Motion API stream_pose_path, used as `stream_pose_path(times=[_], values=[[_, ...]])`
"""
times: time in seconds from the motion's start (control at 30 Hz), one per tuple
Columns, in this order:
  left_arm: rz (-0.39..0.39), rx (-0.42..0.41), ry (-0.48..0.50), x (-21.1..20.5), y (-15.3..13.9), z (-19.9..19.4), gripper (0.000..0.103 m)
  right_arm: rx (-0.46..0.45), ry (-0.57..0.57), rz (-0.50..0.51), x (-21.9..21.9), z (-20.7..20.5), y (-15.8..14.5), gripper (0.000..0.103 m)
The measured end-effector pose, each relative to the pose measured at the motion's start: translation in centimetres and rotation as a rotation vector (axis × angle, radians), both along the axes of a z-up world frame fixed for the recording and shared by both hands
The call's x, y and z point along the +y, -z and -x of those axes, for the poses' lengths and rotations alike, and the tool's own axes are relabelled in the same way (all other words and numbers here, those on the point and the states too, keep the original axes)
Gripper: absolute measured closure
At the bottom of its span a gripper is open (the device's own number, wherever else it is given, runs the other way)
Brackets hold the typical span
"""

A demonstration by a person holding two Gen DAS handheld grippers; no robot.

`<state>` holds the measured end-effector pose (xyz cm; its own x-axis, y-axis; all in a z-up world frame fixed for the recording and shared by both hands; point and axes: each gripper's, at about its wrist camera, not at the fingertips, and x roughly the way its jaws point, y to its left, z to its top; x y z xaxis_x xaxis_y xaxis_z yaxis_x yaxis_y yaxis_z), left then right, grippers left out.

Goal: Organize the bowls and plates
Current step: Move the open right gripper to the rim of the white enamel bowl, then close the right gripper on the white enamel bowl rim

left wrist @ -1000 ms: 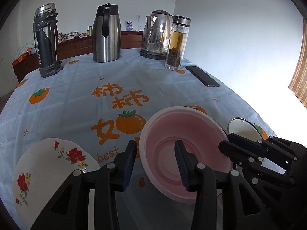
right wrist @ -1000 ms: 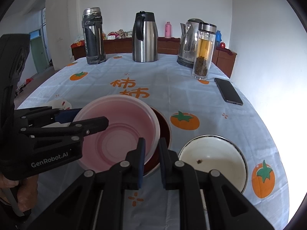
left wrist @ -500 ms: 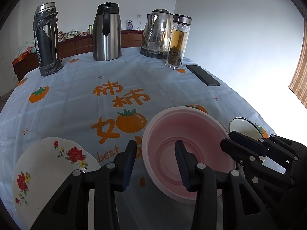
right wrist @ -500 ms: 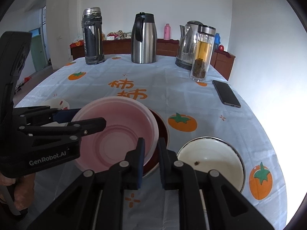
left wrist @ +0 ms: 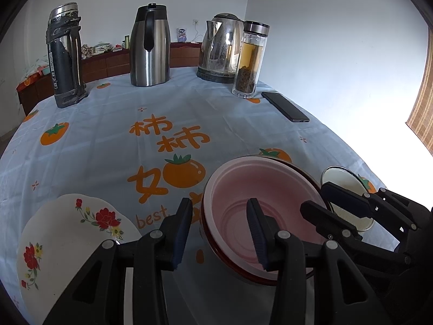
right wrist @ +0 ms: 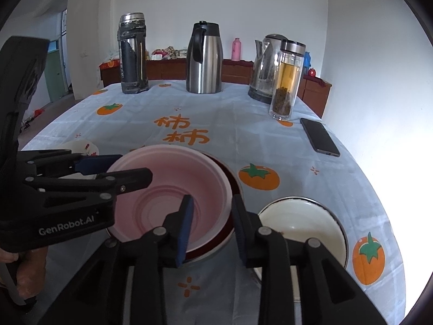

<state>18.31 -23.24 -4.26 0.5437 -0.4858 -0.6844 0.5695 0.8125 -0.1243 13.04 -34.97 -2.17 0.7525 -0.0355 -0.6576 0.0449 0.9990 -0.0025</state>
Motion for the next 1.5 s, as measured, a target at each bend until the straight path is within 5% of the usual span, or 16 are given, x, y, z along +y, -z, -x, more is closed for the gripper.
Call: stream_pose_path(times=[0.1, 0.17, 0.3, 0.97, 1.07, 1.3, 1.5], values=[[0.000, -0.001, -0.003, 0.0, 0.0, 0.0, 0.058, -0.020, 0.024, 0.022, -0.1, 0.2, -0.2, 0.048], [0.000, -0.001, -0.004, 0.0, 0.0, 0.0, 0.057, -0.028, 0.035, 0.024, -0.4, 0.2, -0.2, 0.047], [0.012, -0.033, -0.016, 0.2, -0.4, 0.3, 0.030, -0.021, 0.040, 0.028, -0.6, 0.1, -0.1, 0.044], [0.041, -0.105, -0.007, 0.1, -1.0, 1.4, 0.026, -0.062, 0.112, -0.005, -4.6, 4.1, -0.8, 0.041], [0.053, -0.137, -0.021, 0.2, -1.5, 1.8, 0.026, -0.047, 0.160, -0.015, -6.7, 4.9, -0.2, 0.046], [0.012, -0.166, -0.009, -1.1, -1.9, 3.0, 0.026, 0.026, 0.242, -0.068, -11.3, 5.3, 1.8, 0.079], [-0.008, -0.168, 0.036, -3.1, -2.3, 4.8, 0.026, 0.020, 0.223, -0.098, -11.7, 5.7, 2.0, 0.091]])
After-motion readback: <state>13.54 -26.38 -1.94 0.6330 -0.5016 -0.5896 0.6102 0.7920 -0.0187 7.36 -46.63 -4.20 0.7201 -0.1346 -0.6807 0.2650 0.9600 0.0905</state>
